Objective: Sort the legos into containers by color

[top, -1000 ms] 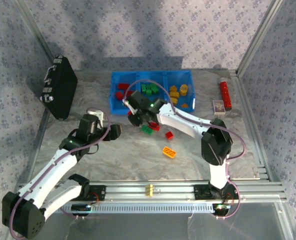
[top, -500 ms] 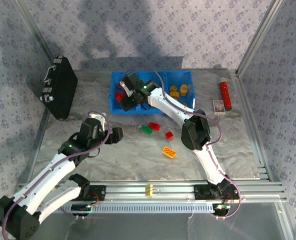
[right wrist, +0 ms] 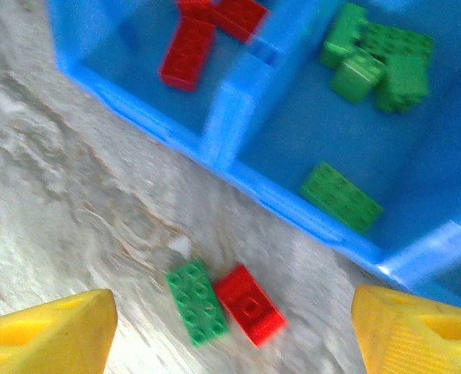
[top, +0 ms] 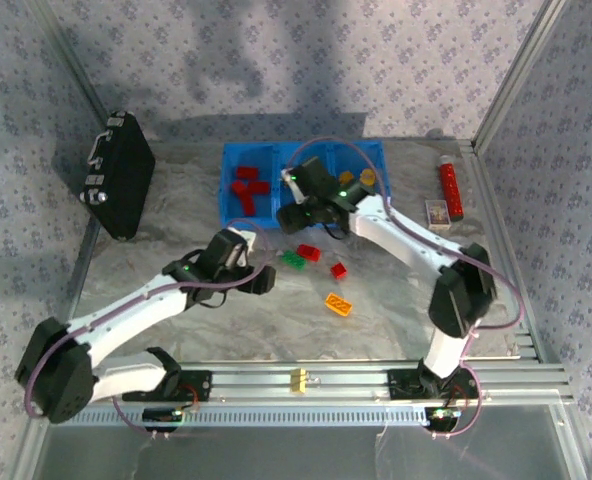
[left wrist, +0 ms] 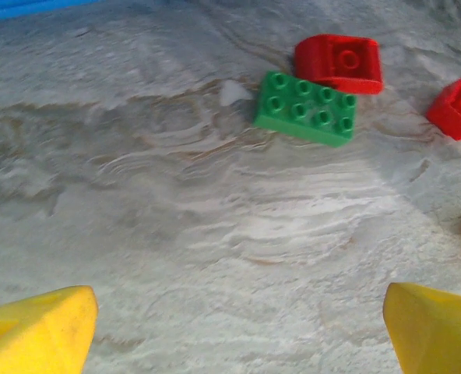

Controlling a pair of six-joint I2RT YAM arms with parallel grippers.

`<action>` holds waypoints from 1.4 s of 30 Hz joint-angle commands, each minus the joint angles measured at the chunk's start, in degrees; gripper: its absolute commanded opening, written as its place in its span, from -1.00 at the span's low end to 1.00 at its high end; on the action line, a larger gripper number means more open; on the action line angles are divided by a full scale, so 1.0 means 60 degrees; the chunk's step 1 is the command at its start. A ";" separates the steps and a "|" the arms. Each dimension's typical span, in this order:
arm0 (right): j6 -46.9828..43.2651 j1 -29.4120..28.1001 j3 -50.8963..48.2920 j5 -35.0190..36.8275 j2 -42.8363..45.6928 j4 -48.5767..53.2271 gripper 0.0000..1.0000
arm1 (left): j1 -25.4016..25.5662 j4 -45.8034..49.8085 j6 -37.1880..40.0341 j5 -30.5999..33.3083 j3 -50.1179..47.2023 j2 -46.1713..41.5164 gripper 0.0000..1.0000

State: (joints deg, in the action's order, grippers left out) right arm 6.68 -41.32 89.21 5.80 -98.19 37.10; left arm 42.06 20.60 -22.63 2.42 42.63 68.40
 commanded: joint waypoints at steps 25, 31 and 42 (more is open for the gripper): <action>0.0898 0.2283 -0.4886 -0.0538 0.4117 -0.1349 0.78 | 0.1072 0.1104 0.1652 0.0916 0.4827 0.6118 0.87; 0.0909 0.2381 -0.5035 -0.0569 0.4279 -0.1366 0.77 | 0.0950 0.1425 0.1670 0.0908 0.5365 0.6670 0.86; 0.0938 0.2465 -0.5177 -0.0722 0.4398 -0.1401 0.77 | 0.0739 0.1413 0.1688 0.0694 0.5478 0.7063 0.83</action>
State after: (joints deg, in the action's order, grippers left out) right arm 11.29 -26.74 58.92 2.50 -72.84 28.86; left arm 47.18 28.27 -13.06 7.07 74.11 109.65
